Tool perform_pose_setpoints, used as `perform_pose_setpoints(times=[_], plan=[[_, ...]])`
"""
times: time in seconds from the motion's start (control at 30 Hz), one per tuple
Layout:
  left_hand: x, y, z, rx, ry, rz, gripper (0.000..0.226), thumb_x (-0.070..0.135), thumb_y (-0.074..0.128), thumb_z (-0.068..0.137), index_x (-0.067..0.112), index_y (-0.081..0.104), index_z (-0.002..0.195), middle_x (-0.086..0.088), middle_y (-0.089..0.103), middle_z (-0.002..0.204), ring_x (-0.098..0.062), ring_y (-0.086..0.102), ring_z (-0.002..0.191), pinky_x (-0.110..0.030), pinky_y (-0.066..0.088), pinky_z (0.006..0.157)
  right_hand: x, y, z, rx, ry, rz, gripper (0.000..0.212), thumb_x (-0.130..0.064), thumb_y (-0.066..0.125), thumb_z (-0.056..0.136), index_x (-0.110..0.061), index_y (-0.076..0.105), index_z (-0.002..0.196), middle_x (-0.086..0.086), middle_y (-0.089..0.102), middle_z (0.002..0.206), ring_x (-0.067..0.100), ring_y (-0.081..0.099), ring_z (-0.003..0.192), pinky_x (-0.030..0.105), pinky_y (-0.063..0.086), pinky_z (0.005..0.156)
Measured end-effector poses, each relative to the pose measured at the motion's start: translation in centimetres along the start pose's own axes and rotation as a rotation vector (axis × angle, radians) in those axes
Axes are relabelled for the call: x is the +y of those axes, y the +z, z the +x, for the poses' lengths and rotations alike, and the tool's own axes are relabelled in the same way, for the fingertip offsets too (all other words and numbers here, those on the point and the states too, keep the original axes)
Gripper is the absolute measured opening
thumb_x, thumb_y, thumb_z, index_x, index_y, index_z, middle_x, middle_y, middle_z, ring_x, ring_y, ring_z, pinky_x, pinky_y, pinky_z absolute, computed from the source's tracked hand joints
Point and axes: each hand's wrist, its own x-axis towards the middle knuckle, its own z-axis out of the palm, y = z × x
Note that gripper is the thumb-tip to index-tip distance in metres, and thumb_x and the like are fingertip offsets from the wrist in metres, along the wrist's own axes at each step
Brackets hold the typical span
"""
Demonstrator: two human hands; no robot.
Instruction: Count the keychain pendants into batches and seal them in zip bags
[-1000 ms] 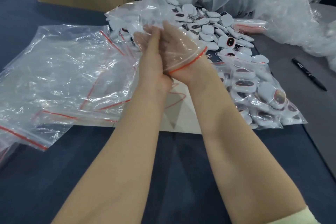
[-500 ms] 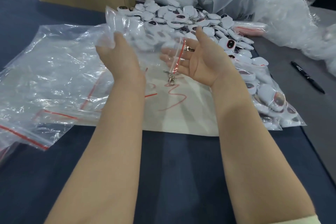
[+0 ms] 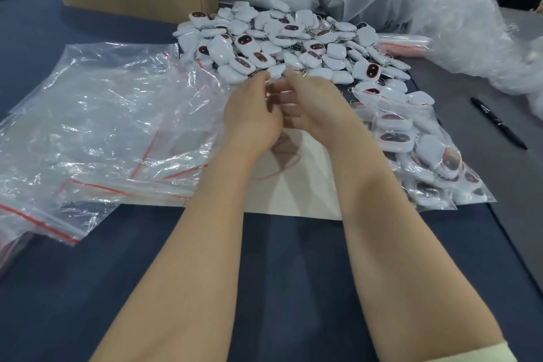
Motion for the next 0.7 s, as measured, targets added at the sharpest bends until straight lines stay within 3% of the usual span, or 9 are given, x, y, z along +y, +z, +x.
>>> perform_pose_setpoints(times=[0.07, 0.17, 0.27, 0.37, 0.47, 0.57, 0.7], plan=[[-0.6, 0.3, 0.0, 0.074, -0.125, 0.011, 0.042, 0.004, 0.047, 0.089, 0.012, 0.050, 0.129, -0.005, 0.059, 0.125, -0.024, 0.054, 0.113, -0.023, 0.038, 0.088, 0.4, -0.3, 0.6, 0.214, -0.166, -0.298, 0.025, -0.017, 0.046, 0.098, -0.006, 0.067, 0.089, 0.007, 0.066, 0.076, 0.021, 0.065, 0.068, 0.032, 0.053, 0.068], [-1.1, 0.4, 0.0, 0.142, -0.199, -0.029, 0.040, 0.004, 0.046, 0.087, 0.014, 0.052, 0.126, -0.002, 0.060, 0.121, -0.021, 0.055, 0.110, -0.020, 0.036, 0.085, 1.6, -0.5, 0.8, 0.411, -0.311, -0.694, 0.028, -0.013, 0.046, 0.096, -0.012, 0.063, 0.118, 0.003, 0.067, 0.108, 0.019, 0.060, 0.101, 0.024, 0.042, 0.083], [-1.0, 0.5, 0.0, 0.147, -0.194, -0.012, 0.038, 0.004, 0.046, 0.086, 0.015, 0.053, 0.121, 0.001, 0.062, 0.114, -0.017, 0.055, 0.101, -0.013, 0.028, 0.070, 2.9, 0.3, 1.1, 0.245, -0.405, -0.872, 0.040, -0.007, 0.041, 0.097, -0.008, 0.050, 0.136, 0.010, 0.055, 0.136, 0.024, 0.048, 0.126, 0.028, 0.033, 0.105], [-1.1, 0.7, 0.0, 0.157, -0.202, 0.040, 0.037, 0.007, 0.047, 0.086, 0.017, 0.052, 0.121, 0.002, 0.062, 0.115, -0.018, 0.055, 0.103, -0.015, 0.025, 0.069, 3.4, 0.9, 1.7, 0.167, -0.428, -1.037, 0.043, -0.007, 0.039, 0.097, -0.009, 0.044, 0.140, 0.014, 0.050, 0.139, 0.030, 0.044, 0.127, 0.034, 0.031, 0.106], [-1.1, 0.8, 0.1, 0.147, -0.211, 0.053, 0.038, 0.010, 0.049, 0.086, 0.017, 0.051, 0.124, 0.000, 0.061, 0.119, -0.020, 0.055, 0.109, -0.021, 0.030, 0.079, 3.7, 0.7, 1.8, 0.246, -0.340, -1.075, 0.044, -0.025, 0.049, 0.098, -0.013, 0.042, 0.139, 0.016, 0.043, 0.137, 0.033, 0.039, 0.125, 0.037, 0.028, 0.103], [-1.1, 0.9, 0.2, 0.137, -0.202, 0.075, 0.038, 0.012, 0.050, 0.085, 0.017, 0.051, 0.122, 0.000, 0.062, 0.117, -0.020, 0.055, 0.107, -0.023, 0.030, 0.078, 3.2, 0.8, 1.9, 0.301, -0.240, -1.057, 0.050, -0.036, 0.059, 0.092, -0.011, 0.047, 0.133, 0.017, 0.042, 0.136, 0.034, 0.038, 0.125, 0.035, 0.028, 0.104], [-1.2, 0.9, 0.4, 0.125, -0.195, 0.099, 0.038, 0.013, 0.050, 0.084, 0.016, 0.051, 0.122, -0.002, 0.062, 0.116, -0.022, 0.055, 0.107, -0.026, 0.032, 0.079, 3.1, 0.8, 1.8, 0.329, -0.266, -0.800, 0.043, -0.024, 0.066, 0.084, -0.010, 0.051, 0.122, 0.012, 0.051, 0.125, 0.027, 0.048, 0.112, 0.029, 0.036, 0.092]])
